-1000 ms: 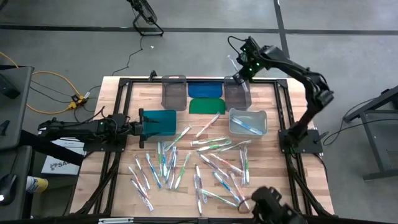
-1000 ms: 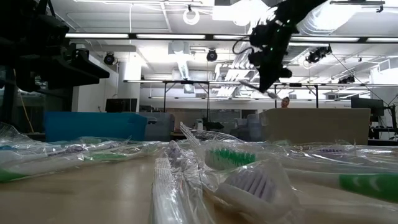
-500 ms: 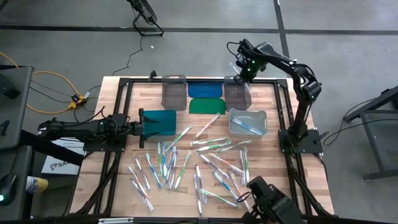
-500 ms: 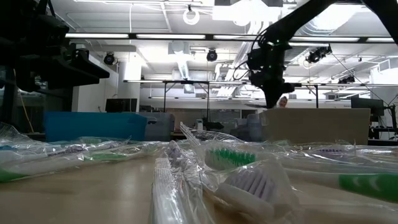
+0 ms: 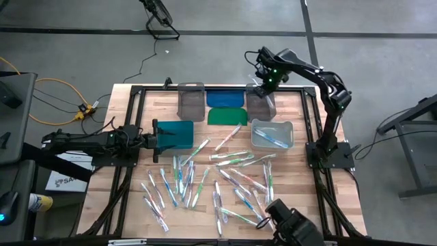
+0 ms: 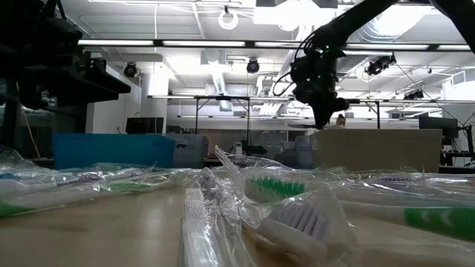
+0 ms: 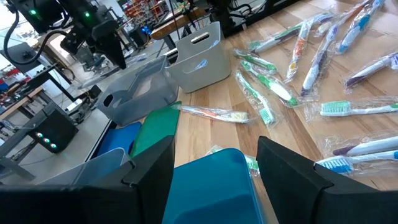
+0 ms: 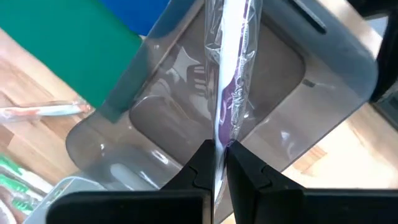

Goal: Pick & Place Toothbrushes
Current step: Put the violet toothbrush into the right black bin

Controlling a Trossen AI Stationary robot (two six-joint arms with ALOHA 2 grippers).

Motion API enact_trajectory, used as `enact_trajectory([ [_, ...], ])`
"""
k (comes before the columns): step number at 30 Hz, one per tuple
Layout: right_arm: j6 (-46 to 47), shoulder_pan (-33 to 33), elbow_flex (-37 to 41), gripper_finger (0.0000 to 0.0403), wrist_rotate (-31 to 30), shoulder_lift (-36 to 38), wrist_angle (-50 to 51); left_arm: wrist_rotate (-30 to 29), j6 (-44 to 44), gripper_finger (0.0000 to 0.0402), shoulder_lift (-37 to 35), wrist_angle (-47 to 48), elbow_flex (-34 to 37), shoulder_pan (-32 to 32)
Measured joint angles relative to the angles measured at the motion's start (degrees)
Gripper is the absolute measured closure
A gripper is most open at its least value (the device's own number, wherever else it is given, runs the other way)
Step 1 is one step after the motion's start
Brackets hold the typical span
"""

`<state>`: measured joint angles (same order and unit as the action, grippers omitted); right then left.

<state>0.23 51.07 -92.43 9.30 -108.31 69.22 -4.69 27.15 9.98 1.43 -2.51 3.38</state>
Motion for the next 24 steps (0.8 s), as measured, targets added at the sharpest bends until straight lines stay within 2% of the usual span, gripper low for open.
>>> enact_trajectory([
  [7,1.6,-0.5,3.4,0.0389,0.6,0.0,0.1,0.0,0.0,0.0183,0.0,0.0,0.0,0.0],
  [24,4.5,-3.5,3.6,0.0389,1.0,-1.7,-0.1,0.0,0.0,0.0183,0.0,0.0,0.0,0.0],
])
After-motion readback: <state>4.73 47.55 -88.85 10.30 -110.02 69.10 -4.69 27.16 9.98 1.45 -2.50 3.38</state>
